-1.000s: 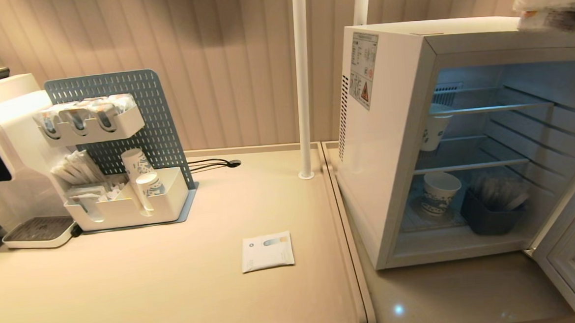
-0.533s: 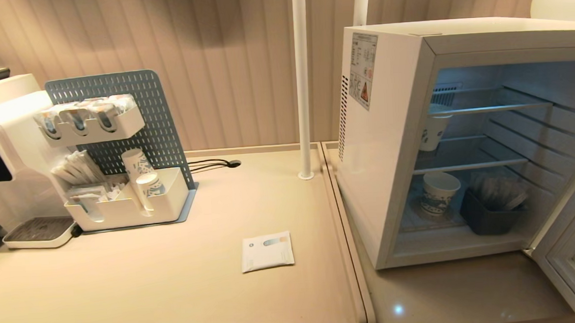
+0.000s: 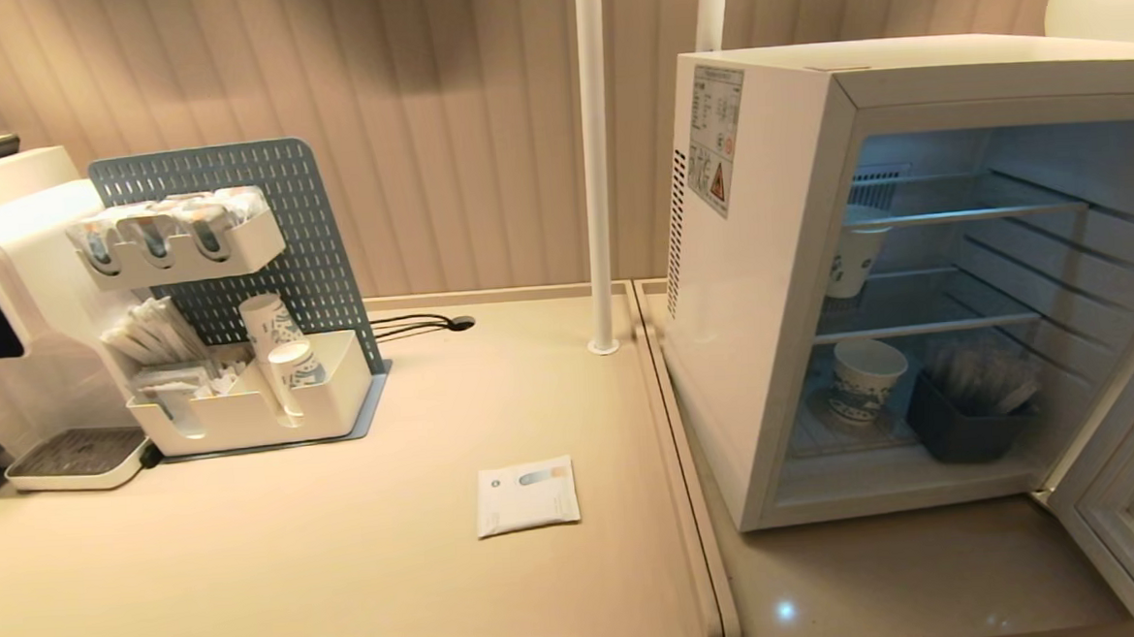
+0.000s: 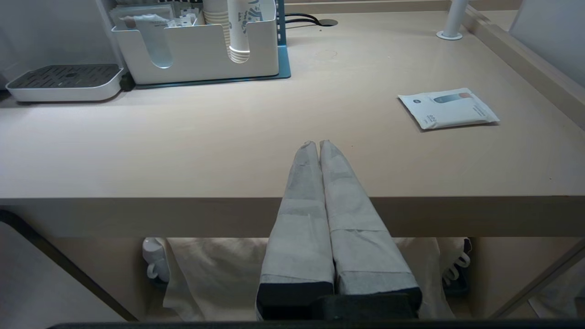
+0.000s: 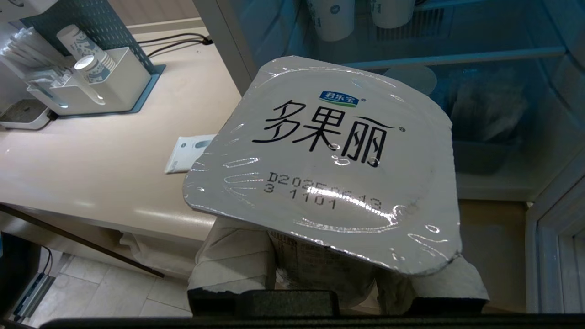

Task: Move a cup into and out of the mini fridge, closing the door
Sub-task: Put the yoghurt in the freezer

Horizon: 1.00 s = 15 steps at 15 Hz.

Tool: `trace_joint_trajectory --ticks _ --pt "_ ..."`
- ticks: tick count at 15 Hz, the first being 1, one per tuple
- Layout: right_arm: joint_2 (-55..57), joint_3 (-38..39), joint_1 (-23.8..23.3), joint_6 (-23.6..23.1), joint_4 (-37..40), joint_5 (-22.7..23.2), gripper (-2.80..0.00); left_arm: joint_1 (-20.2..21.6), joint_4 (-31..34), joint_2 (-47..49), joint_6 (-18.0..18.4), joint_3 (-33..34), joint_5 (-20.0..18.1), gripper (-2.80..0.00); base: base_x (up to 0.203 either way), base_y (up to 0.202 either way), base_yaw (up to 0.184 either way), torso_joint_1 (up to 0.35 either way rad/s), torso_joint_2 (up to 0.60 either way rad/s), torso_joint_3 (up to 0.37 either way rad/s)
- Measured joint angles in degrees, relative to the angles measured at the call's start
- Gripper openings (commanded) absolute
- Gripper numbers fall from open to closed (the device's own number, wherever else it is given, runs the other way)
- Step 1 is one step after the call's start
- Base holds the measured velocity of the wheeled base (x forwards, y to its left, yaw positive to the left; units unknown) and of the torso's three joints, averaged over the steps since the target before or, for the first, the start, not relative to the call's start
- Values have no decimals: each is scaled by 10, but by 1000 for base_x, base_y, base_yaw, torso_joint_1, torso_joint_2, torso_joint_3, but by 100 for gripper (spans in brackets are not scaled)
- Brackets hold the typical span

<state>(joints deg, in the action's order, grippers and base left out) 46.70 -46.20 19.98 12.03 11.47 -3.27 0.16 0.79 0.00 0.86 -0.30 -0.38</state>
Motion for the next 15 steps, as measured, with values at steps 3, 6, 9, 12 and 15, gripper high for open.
trace_joint_trajectory --ticks 3,6,9,12,15 --pt "-30 36 0 1 -1 2 -280 0 0 0 0 0 0 -280 0 0 0 0 0 0" --pt "-41 57 0 1 -21 2 -280 0 0 0 0 0 0 -280 0 0 0 0 0 0" --pt "-38 81 0 1 -49 2 -280 0 0 0 0 0 0 -280 0 0 0 0 0 0" --pt "-23 109 0 1 -90 1 -280 0 0 0 0 0 0 -280 0 0 0 0 0 0" --pt "8 129 -1 3 -136 -1 -280 0 0 0 -1 0 0 -280 0 0 0 0 0 0"
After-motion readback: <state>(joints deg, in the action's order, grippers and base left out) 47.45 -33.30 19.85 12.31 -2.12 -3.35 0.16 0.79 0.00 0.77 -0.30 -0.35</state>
